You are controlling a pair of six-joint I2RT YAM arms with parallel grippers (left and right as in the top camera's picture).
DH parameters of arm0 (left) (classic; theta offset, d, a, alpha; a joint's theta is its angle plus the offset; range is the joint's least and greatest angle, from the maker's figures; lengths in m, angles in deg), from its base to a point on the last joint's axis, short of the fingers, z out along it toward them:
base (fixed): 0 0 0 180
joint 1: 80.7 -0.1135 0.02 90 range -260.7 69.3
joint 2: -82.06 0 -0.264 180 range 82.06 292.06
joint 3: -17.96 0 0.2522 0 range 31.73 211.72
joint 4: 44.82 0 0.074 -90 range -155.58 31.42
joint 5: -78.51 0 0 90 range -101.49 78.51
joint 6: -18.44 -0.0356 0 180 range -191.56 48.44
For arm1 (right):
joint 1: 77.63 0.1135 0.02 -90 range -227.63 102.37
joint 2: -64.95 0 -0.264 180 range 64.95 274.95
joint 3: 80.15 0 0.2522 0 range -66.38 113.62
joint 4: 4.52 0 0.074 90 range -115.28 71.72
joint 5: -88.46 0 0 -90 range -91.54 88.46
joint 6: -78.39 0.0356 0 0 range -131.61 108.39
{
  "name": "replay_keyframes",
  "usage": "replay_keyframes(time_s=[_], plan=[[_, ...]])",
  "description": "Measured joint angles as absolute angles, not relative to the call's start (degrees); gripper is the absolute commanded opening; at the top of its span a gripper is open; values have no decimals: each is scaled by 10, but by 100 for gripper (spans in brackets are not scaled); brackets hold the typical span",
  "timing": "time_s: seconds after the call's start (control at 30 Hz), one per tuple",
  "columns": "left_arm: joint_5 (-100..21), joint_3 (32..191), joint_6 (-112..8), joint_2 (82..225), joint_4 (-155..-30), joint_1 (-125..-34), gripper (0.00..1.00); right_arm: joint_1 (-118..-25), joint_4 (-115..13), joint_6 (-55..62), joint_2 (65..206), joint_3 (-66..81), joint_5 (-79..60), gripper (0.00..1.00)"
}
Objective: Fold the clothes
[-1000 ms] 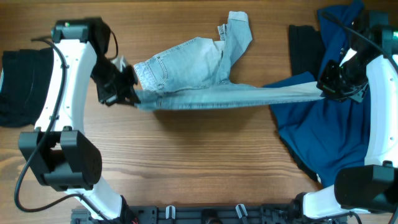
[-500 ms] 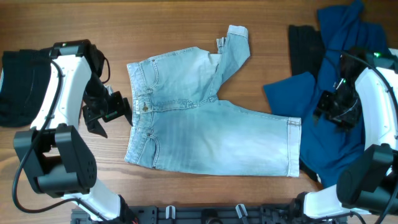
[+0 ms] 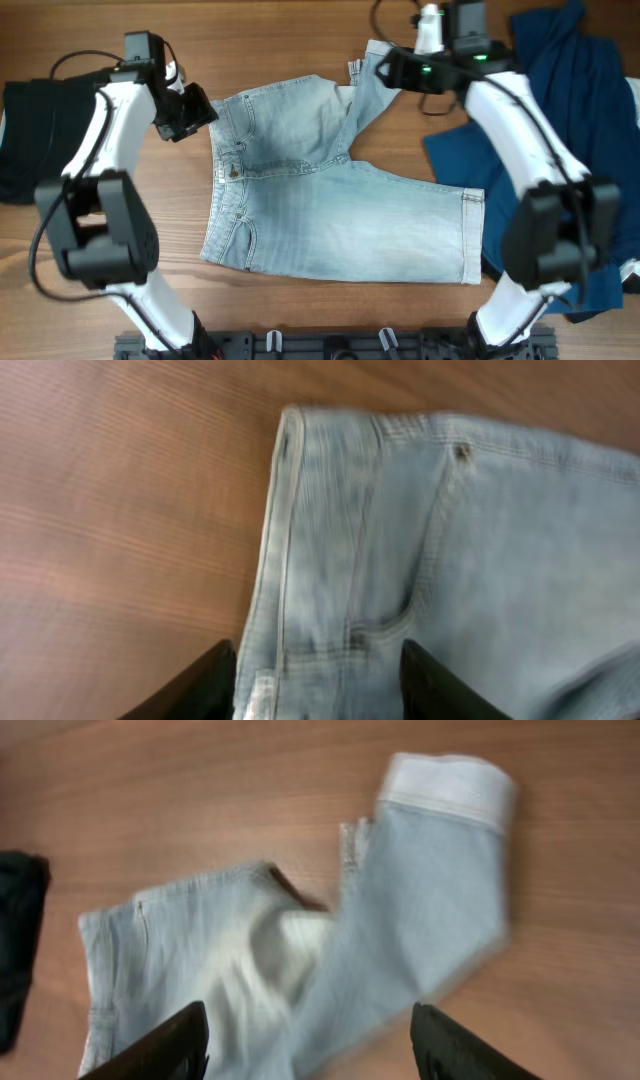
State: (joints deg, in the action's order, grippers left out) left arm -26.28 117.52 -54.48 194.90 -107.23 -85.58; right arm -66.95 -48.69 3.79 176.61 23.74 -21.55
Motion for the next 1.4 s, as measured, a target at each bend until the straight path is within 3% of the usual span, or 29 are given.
replay_keyframes(time_s=[0.13,0.27,0.43,0.5,0.53,0.57,0.63,0.67,0.83,1.03,1.07,1.17,1.4], plan=[[-276,1175,-545,2030,-1014,-856,57,-633,-392,93,1837,237,-206,67],[-322,1181,-543,2051,-968,-856,61,-632,-348,136,1863,237,-177,60],[-331,1182,-543,2054,-964,-856,48,-632,-321,163,1903,237,-156,52],[-333,1182,-543,2056,-965,-856,42,-632,-319,182,1920,237,-138,28],[-333,1182,-543,2056,-965,-856,41,-632,-317,189,1925,237,-129,4],[-335,1182,-543,2058,-965,-855,38,-632,-316,199,1929,237,-119,4],[-335,1182,-544,2058,-965,-853,22,-632,-318,205,1929,237,-113,4],[-335,1182,-542,2059,-965,-849,4,-632,-322,206,1929,237,-106,4],[-336,1182,-543,2064,-965,-844,4,-660,-469,210,1921,265,-49,4],[-336,1182,-543,2064,-965,-844,4,-714,-671,253,1801,282,68,7],[-336,1182,-543,2064,-965,-844,4,-713,-671,257,1798,282,71,19],[-336,1183,-543,2064,-968,-844,4,-710,-547,230,1801,278,14,26],[-336,1183,-543,2064,-969,-844,4,-672,-417,230,1890,279,-23,50]])
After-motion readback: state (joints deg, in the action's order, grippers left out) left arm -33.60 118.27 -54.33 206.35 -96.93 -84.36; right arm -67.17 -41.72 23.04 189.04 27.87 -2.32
